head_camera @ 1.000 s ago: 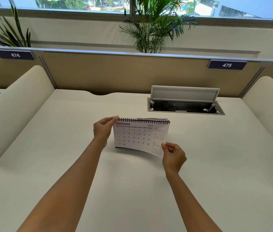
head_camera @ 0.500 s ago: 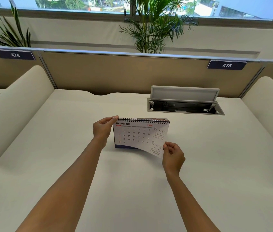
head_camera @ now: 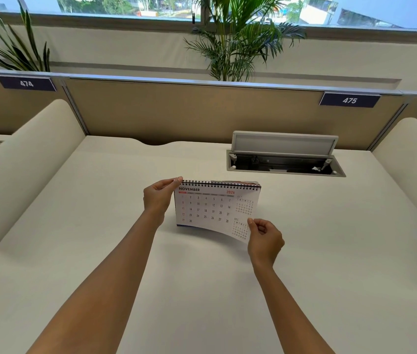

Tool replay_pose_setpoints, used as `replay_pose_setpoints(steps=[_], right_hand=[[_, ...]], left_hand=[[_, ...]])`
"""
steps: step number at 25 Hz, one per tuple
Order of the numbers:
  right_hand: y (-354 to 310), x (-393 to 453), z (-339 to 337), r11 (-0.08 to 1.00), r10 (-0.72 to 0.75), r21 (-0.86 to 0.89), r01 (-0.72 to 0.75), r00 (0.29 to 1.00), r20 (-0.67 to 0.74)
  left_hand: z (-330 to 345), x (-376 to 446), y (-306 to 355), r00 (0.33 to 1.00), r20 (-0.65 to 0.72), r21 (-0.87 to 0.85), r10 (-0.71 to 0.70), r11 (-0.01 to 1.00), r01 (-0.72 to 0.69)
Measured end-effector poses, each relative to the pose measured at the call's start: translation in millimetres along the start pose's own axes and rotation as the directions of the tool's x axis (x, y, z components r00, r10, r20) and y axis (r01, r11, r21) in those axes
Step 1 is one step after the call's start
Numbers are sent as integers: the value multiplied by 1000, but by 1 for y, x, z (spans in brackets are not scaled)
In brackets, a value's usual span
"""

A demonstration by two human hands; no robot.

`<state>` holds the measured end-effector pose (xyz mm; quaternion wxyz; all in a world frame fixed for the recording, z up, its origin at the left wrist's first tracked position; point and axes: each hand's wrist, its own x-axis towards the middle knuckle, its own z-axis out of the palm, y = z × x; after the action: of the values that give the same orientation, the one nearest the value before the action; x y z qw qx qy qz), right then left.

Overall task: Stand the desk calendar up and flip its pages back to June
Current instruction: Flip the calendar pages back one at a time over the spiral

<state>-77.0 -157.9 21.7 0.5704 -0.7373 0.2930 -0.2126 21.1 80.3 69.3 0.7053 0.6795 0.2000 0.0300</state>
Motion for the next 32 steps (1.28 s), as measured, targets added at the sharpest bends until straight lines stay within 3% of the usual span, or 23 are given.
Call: replay_pose_setpoints(steps=[11, 13, 15, 21, 26, 29, 32], right_hand=[[-5, -7, -3, 994, -97, -44, 97, 995, 7], [-8, -6, -5, 997, -60, -51, 62, 997, 43], [-14, -5, -9, 998, 53, 22, -58, 985, 166], [-44, -1, -29, 891, 223, 213, -402, 795, 565], [-82, 8, -44, 692, 178, 384, -611, 661, 729], [-102, 18, -46, 481, 81, 498, -721, 602, 794], [-121, 30, -39, 439, -28, 519, -734, 566, 824]], left_hand=[[-2, -1, 2, 1000, 17, -8, -15, 1000, 15], [-1, 0, 2, 1000, 16, -11, -19, 1000, 19], [-1, -1, 3, 999, 17, -23, -28, 999, 29], [-3, -6, 12, 993, 101, -67, -62, 995, 69], [-5, -7, 23, 954, 205, -161, -217, 954, 251], [-6, -4, 22, 952, 222, -132, -212, 961, 244], [-2, -8, 20, 961, 203, -110, -185, 971, 210]])
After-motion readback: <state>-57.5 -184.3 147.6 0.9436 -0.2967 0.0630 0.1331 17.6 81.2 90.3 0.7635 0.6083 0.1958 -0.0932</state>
